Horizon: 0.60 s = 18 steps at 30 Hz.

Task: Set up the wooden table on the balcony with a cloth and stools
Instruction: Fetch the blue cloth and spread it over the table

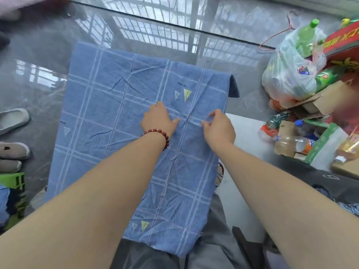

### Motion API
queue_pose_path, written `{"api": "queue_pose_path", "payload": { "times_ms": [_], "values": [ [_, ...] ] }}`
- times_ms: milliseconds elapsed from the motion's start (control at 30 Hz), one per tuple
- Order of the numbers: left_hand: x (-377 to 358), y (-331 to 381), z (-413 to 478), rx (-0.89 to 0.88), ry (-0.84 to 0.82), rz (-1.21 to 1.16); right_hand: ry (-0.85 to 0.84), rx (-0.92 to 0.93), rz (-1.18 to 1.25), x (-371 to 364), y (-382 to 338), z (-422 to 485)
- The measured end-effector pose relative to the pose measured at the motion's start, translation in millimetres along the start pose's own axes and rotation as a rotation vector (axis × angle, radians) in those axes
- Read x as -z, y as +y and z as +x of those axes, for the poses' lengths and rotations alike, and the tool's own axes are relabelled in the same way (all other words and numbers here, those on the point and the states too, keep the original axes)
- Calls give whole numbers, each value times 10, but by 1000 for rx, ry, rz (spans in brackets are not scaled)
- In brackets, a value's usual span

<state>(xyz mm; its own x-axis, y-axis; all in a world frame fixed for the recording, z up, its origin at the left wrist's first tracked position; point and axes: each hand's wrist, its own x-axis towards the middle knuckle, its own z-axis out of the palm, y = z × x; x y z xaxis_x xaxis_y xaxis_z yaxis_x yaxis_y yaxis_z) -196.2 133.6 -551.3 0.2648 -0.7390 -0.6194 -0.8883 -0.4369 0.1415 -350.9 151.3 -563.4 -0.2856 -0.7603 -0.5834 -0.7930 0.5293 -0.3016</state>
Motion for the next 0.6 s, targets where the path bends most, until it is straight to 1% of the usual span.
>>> {"api": "queue_pose_path", "payload": {
  "times_ms": [67,100,133,233,333,500,600],
  "values": [
    [-25,162,27,53,14,6,59,-1,-208,79,25,100],
    [-38,230,47,82,14,9,67,-16,-277,116,40,147],
    [-49,276,80,110,11,11,55,-42,-298,133,53,192],
    [-40,343,212,159,-12,18,-29,-95,-209,125,65,285],
    [-51,371,260,101,-43,48,-72,-100,-133,135,55,304],
    [-104,353,238,7,-57,59,-100,-65,-112,208,94,325],
    [-94,354,219,-14,-84,59,-97,-8,-108,248,145,337]
  ]
}}
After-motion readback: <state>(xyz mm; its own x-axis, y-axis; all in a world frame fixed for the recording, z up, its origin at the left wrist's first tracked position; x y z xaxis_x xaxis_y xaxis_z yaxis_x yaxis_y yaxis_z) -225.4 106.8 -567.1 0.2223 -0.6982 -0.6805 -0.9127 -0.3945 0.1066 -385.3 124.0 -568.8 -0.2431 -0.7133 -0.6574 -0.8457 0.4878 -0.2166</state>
